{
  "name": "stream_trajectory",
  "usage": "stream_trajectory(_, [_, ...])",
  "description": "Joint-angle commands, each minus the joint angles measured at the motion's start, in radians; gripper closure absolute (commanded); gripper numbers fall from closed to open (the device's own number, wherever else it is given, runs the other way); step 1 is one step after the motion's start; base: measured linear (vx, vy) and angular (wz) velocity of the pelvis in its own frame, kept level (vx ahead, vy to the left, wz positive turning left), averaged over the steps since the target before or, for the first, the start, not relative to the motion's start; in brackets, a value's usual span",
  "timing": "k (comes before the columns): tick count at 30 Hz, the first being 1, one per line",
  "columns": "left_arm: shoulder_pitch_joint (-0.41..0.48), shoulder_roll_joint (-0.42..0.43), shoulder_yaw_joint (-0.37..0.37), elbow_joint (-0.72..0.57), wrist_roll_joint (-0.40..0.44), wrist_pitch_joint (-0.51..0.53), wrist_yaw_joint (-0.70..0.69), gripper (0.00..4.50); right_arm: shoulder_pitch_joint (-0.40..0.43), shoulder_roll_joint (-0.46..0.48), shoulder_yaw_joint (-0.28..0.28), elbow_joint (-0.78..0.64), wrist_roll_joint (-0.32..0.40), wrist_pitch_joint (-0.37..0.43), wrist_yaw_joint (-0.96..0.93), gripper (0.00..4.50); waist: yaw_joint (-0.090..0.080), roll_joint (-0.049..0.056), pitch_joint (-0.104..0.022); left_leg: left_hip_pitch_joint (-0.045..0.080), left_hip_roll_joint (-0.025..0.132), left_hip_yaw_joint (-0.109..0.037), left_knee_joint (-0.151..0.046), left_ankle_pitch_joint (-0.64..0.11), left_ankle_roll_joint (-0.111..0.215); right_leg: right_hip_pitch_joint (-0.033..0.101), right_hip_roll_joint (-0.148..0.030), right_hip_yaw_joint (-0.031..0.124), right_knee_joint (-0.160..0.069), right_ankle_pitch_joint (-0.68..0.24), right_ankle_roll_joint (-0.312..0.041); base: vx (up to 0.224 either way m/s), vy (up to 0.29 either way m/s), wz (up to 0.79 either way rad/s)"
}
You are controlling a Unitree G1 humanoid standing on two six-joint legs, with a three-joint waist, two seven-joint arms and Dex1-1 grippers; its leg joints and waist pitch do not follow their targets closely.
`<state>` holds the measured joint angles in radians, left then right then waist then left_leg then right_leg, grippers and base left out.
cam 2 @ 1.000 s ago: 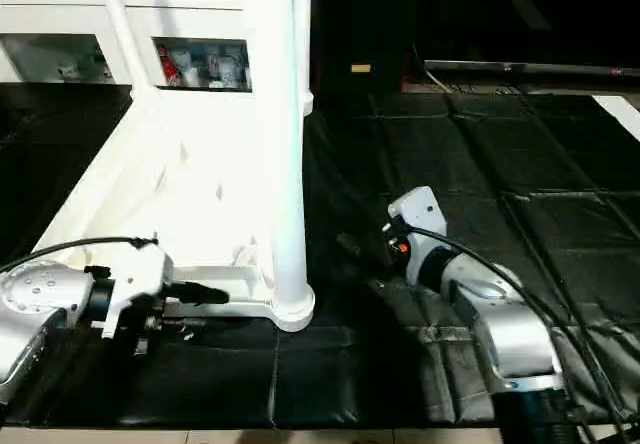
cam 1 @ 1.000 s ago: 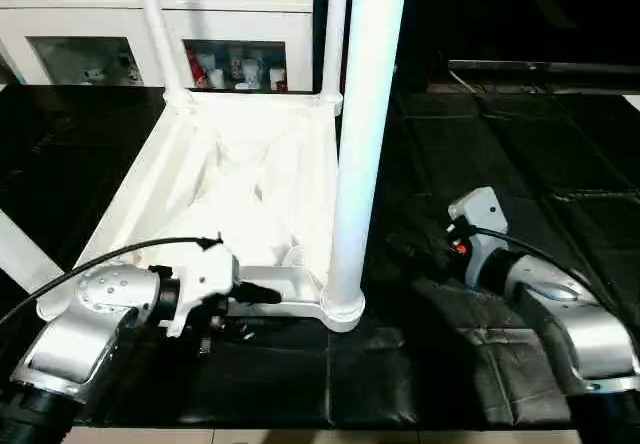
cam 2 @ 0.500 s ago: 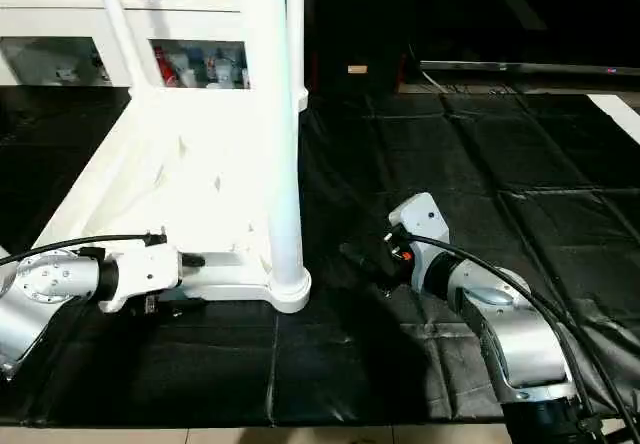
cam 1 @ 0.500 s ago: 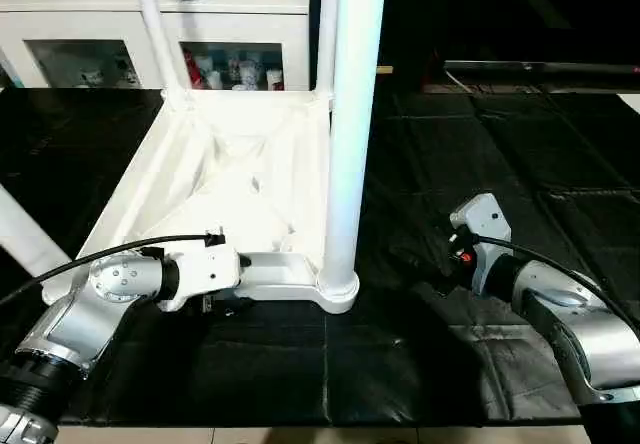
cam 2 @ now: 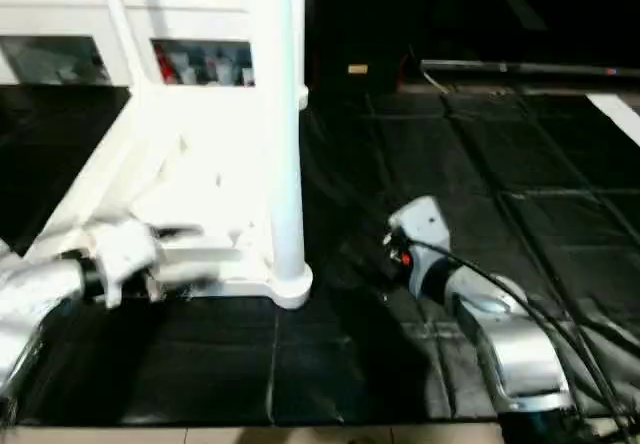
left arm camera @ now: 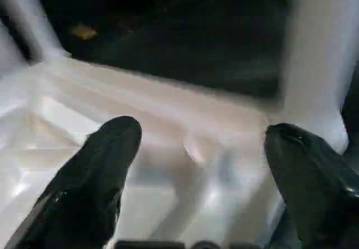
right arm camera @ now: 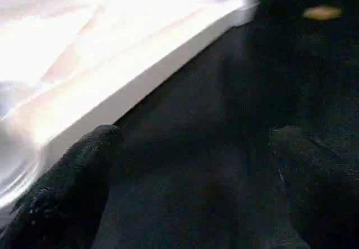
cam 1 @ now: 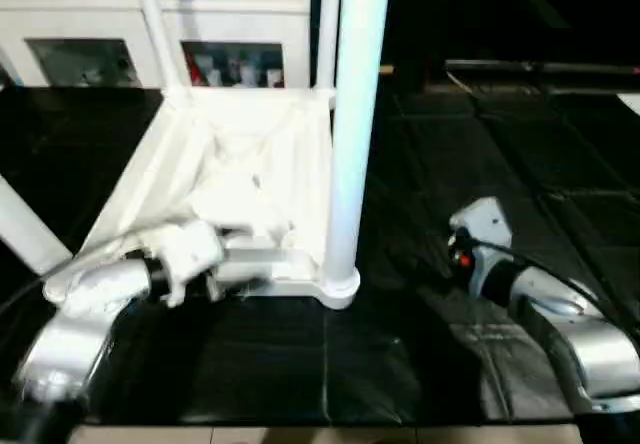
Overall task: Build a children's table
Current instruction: Rotate leg to tighten, then move to table
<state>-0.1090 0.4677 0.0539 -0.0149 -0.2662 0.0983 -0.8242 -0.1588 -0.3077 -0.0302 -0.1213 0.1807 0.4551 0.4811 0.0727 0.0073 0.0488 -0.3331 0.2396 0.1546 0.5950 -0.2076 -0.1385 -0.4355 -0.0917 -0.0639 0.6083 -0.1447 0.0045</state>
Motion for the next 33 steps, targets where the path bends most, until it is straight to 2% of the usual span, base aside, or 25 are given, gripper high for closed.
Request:
stream_trajectory(1, [0.01,-0.002,0.046,-0.033,-0.04,0.047,0.053,0.04,-0.001,0.005,-0.03,-0.031,-0.011,-0.009,-0.042,0.0,-0.008,0.002,-0.054,-0.016,-0.037,0.027,-0.075,-0.303,0.012,0.053,-0.004,0.016,-0.091,-0.477,-0.095,0.0,0.0,0.0])
stream_trajectory(2, [0.036,-0.047,0.078,-0.073,-0.058,0.086,0.129,0.04,0.005,0.027,-0.036,-0.043,-0.027,0.021,-0.092,0.0,-0.011,0.004,-0.053,-0.013,-0.04,0.027,-0.074,-0.312,0.018,0.049,0.0,0.014,-0.097,-0.501,-0.072,0.0,0.0,0.0])
stream_trajectory(3, [0.082,-0.1,0.095,-0.122,-0.027,0.141,0.221,0.04,0.026,0.056,-0.034,-0.07,-0.047,0.046,-0.144,0.0,-0.015,-0.001,-0.053,-0.018,-0.036,0.027,-0.073,-0.304,0.012,0.053,-0.001,0.015,-0.091,-0.486,-0.073,0.0,0.0,0.0])
stream_trajectory(4, [0.082,-0.1,0.095,-0.122,-0.027,0.141,0.221,0.04,0.026,0.056,-0.034,-0.07,-0.047,0.046,-0.144,0.0,-0.018,-0.003,-0.052,-0.026,-0.036,0.026,-0.075,-0.282,0.011,0.058,-0.004,0.013,-0.094,-0.484,-0.067,0.0,0.0,0.0])
stream_trajectory(5, [0.127,-0.145,0.094,-0.16,0.006,0.173,0.286,0.04,0.051,0.08,-0.028,-0.097,-0.062,0.054,-0.18,0.0,-0.02,-0.009,-0.054,-0.018,-0.04,0.028,-0.071,-0.292,0.018,0.049,0.001,0.013,-0.101,-0.523,-0.044,0.0,0.0,0.0])
stream_trajectory(6, [0.159,-0.183,0.094,-0.186,0.039,0.185,0.341,0.04,0.072,0.102,-0.025,-0.119,-0.069,0.055,-0.211,0.0,-0.022,-0.01,-0.055,-0.025,-0.037,0.025,-0.073,-0.284,0.018,0.055,0.0,0.014,-0.096,-0.509,-0.04,0.0,0.0,0.0])
stream_trajectory(7, [0.159,-0.183,0.094,-0.186,0.039,0.185,0.341,0.04,0.072,0.102,-0.025,-0.119,-0.069,0.055,-0.211,0.0,-0.023,-0.007,-0.051,-0.027,-0.036,0.027,-0.074,-0.281,0.019,0.051,0.0,0.014,-0.104,-0.513,-0.027,0.0,0.0,0.0])
stream_trajectory(8, [0.179,-0.225,0.098,-0.206,0.048,0.187,0.394,0.04,0.094,0.128,-0.026,-0.139,-0.066,0.058,-0.237,0.0,-0.024,-0.011,-0.051,-0.023,-0.04,0.028,-0.072,-0.293,0.022,0.046,0.003,0.012,-0.108,-0.538,-0.014,0.0,0.0,0.0])
stream_trajectory(10, [0.185,-0.292,0.11,-0.251,0.063,0.202,0.497,0.04,0.132,0.166,-0.005,-0.168,-0.063,0.052,-0.265,0.0,-0.026,-0.008,-0.054,-0.023,-0.037,0.024,-0.074,-0.313,0.021,0.046,0.002,0.009,-0.114,-0.541,0.002,0.0,0.0,0.0])
stream_trajectory(11, [0.18,-0.302,0.112,-0.258,0.065,0.198,0.515,0.04,0.137,0.178,-0.001,-0.169,-0.056,0.056,-0.269,0.0,-0.026,-0.002,-0.054,-0.023,-0.037,0.019,-0.077,-0.326,0.022,0.046,0.002,0.007,-0.113,-0.535,0.0,0.0,0.0,0.0])
stream_trajectory(12, [0.18,-0.302,0.112,-0.258,0.065,0.198,0.515,0.04,0.137,0.178,-0.001,-0.169,-0.056,0.056,-0.269,0.0,-0.03,-0.006,-0.053,-0.028,-0.038,0.018,-0.079,-0.328,0.024,0.048,0.004,0.007,-0.114,-0.53,0.002,0.0,0.0,0.0])
stream_trajectory(14, [0.17,-0.307,0.106,-0.278,0.055,0.21,0.552,0.04,0.137,0.203,-0.003,-0.159,-0.052,0.058,-0.298,0.0,-0.032,-0.007,-0.05,-0.025,-0.04,0.017,-0.078,-0.344,0.026,0.044,0.005,0.007,-0.116,-0.532,0.008,0.0,0.0,0.0])
stream_trajectory(15, [0.165,-0.304,0.099,-0.283,0.061,0.214,0.559,0.04,0.132,0.209,-0.007,-0.153,-0.051,0.058,-0.308,0.0,-0.035,-0.014,-0.05,-0.027,-0.039,0.017,-0.078,-0.342,0.026,0.044,0.005,0.007,-0.116,-0.533,0.011,0.0,0.0,0.0])
stream_trajectory(16, [0.165,-0.304,0.099,-0.283,0.061,0.214,0.559,0.04,0.132,0.209,-0.007,-0.153,-0.051,0.058,-0.308,0.0,-0.034,-0.01,-0.052,-0.027,-0.04,0.016,-0.078,-0.335,0.024,0.045,0.004,0.009,-0.114,-0.527,0.011,0.0,0.0,0.0])
stream_trajectory(18, [0.161,-0.324,0.095,-0.313,0.087,0.255,0.587,0.04,0.116,0.217,-0.02,-0.154,-0.059,0.073,-0.323,0.0,-0.037,-0.012,-0.053,-0.03,-0.039,0.017,-0.077,-0.32,0.022,0.046,0.004,0.011,-0.111,-0.505,0.011,0.0,0.0,0.0])
stream_trajectory(24, [0.165,-0.325,0.083,-0.318,0.091,0.266,0.606,0.04,0.105,0.197,-0.006,-0.151,-0.067,0.073,-0.31,0.0,-0.037,-0.012,-0.058,-0.032,-0.037,0.018,-0.076,-0.274,0.019,0.052,0.004,0.018,-0.099,-0.408,-0.018,0.0,0.0,0.0])
stream_trajectory(25, [0.162,-0.322,0.078,-0.317,0.088,0.267,0.612,0.04,0.105,0.191,-0.003,-0.151,-0.068,0.075,-0.309,0.0,-0.038,-0.014,-0.06,-0.04,-0.036,0.019,-0.073,-0.223,0.023,0.052,0.004,0.021,-0.096,-0.346,-0.033,0.0,0.0,0.0])
stream_trajectory(26, [0.158,-0.321,0.074,-0.315,0.085,0.265,0.616,0.04,0.102,0.187,-0.002,-0.149,-0.067,0.076,-0.309,0.0,-0.036,-0.017,-0.066,-0.054,-0.041,0.023,-0.06,-0.068,0.042,0.05,0.01,0.021,-0.084,-0.169,-0.079,0.0,0.0,0.0])
stream_trajectory(27, [0.158,-0.321,0.073,-0.315,0.085,0.264,0.617,0.04,0.102,0.187,-0.002,-0.148,-0.067,0.077,-0.309,0.0,-0.036,-0.014,-0.072,-0.059,-0.046,0.026,-0.049,0.031,0.061,0.047,0.015,0.019,-0.077,-0.056,-0.11,0.0,0.0,0.0])
stream_trajectory(28, [0.156,-0.324,0.073,-0.319,0.092,0.273,0.62,0.04,0.098,0.181,0.0,-0.145,-0.068,0.081,-0.307,0.0,-0.038,-0.016,-0.085,-0.077,-0.065,0.033,-0.024,0.256,0.132,0.033,0.027,0.009,-0.066,0.203,-0.168,0.0,0.0,0.0])
stream_trajectory(29, [0.155,-0.327,0.073,-0.322,0.094,0.278,0.621,0.04,0.095,0.178,0.001,-0.144,-0.069,0.085,-0.305,0.0,-0.039,-0.02,-0.107,-0.085,-0.08,0.033,-0.003,0.374,0.205,0.025,0.036,-0.001,-0.052,0.373,-0.213,0.0,0.0,0.0])
stream_trajectory(30, [0.155,-0.327,0.073,-0.322,0.095,0.279,0.621,0.04,0.094,0.177,0.001,-0.143,-0.069,0.085,-0.305,0.0,-0.039,-0.02,-0.111,-0.091,-0.083,0.034,0.002,0.375,0.241,0.018,0.037,-0.006,-0.056,0.388,-0.229,-0.067,-0.007,-0.01])
stream_trajectory(31, [0.158,-0.329,0.071,-0.326,0.098,0.281,0.621,0.04,0.09,0.173,0.003,-0.14,-0.07,0.088,-0.302,0.0,-0.039,-0.022,-0.112,-0.102,-0.079,0.035,0.003,0.286,0.289,0.008,0.032,-0.014,-0.076,0.288,-0.248,-0.093,0.017,-0.01])
stream_trajectory(32, [0.161,-0.329,0.069,-0.327,0.099,0.279,0.621,0.04,0.087,0.171,0.003,-0.137,-0.069,0.088,-0.3,0.0,-0.04,-0.021,-0.098,-0.095,-0.063,0.039,-0.006,0.016,0.27,0.009,0.021,-0.025,-0.108,-0.088,-0.216,-0.093,0.017,-0.01])
stream_trajectory(33, [0.164,-0.329,0.068,-0.329,0.1,0.278,0.621,0.04,0.084,0.17,0.003,-0.134,-0.069,0.089,-0.299,0.0,-0.042,-0.013,-0.088,-0.078,-0.053,0.037,-0.016,-0.146,0.234,0.005,0.02,-0.034,-0.122,-0.323,-0.173,-0.118,0.031,-0.05])
